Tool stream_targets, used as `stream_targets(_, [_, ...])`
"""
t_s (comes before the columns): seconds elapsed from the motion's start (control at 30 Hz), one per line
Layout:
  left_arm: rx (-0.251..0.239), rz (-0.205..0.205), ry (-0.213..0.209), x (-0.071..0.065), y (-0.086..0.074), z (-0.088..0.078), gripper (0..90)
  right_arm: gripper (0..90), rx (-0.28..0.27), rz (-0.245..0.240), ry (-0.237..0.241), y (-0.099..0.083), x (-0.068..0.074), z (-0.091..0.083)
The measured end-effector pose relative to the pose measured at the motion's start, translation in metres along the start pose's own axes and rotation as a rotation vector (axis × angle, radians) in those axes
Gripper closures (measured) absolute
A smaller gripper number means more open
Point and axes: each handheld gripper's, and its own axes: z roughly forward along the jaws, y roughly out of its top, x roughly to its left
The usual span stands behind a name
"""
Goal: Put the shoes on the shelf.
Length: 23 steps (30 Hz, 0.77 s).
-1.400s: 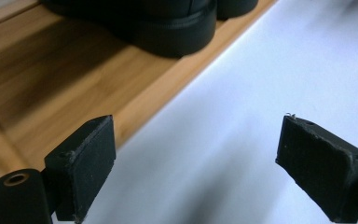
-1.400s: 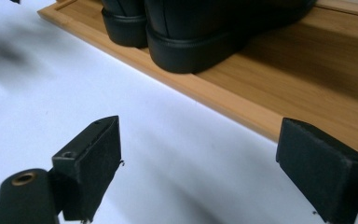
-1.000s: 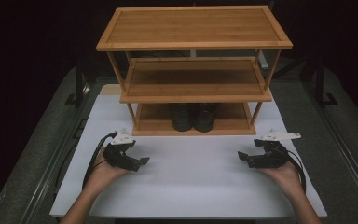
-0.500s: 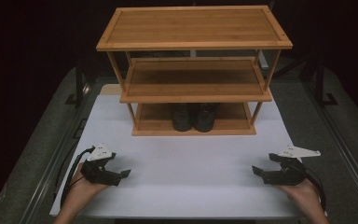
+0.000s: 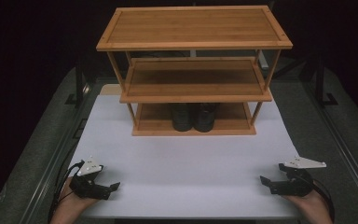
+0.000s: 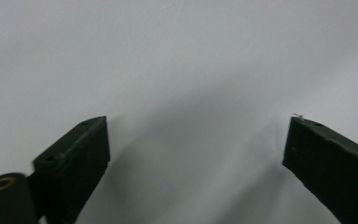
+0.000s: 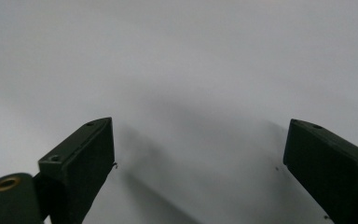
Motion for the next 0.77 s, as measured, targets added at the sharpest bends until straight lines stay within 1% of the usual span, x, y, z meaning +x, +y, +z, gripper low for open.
stream_targets(0.07, [0.003, -0.001, -0.005, 0.0007, -0.0034, 0.0006, 2.8, 7.9, 0.018, 0.002, -0.002, -0.0018, 0.0002, 0.0007])
stream_targets(0.1, [-0.010, -0.001, -0.002, 0.0002, -0.0054, 0.0002, 2.0, 7.9, 0.016, -0.003, -0.007, -0.0024, 0.0005, 0.0004])
stream_targets(0.2, [-0.027, -0.001, 0.002, -0.0003, -0.0081, -0.0001, 1.8, 7.9, 0.021, -0.007, -0.013, -0.0029, 0.0018, 0.0004])
stream_targets(0.27, [-0.024, 0.001, 0.014, -0.0007, -0.0086, 0.0003, 0.0, 8.0, 0.026, -0.028, -0.030, -0.0034, 0.0041, 0.0013])
stream_targets(0.33, [-0.024, 0.000, 0.014, -0.0009, -0.0091, 0.0003, 0.0, 8.0, 0.036, -0.052, -0.053, -0.0035, 0.0075, 0.0024])
stream_targets(0.53, [-0.031, -0.002, 0.015, -0.0010, -0.0099, 0.0007, 0.0, 7.9, 0.033, -0.050, -0.052, -0.0039, 0.0073, 0.0025])
stream_targets(0.77, [-0.025, -0.002, 0.014, -0.0008, -0.0095, 0.0005, 0.0, 7.9, 0.033, -0.050, -0.052, -0.0039, 0.0073, 0.0024])
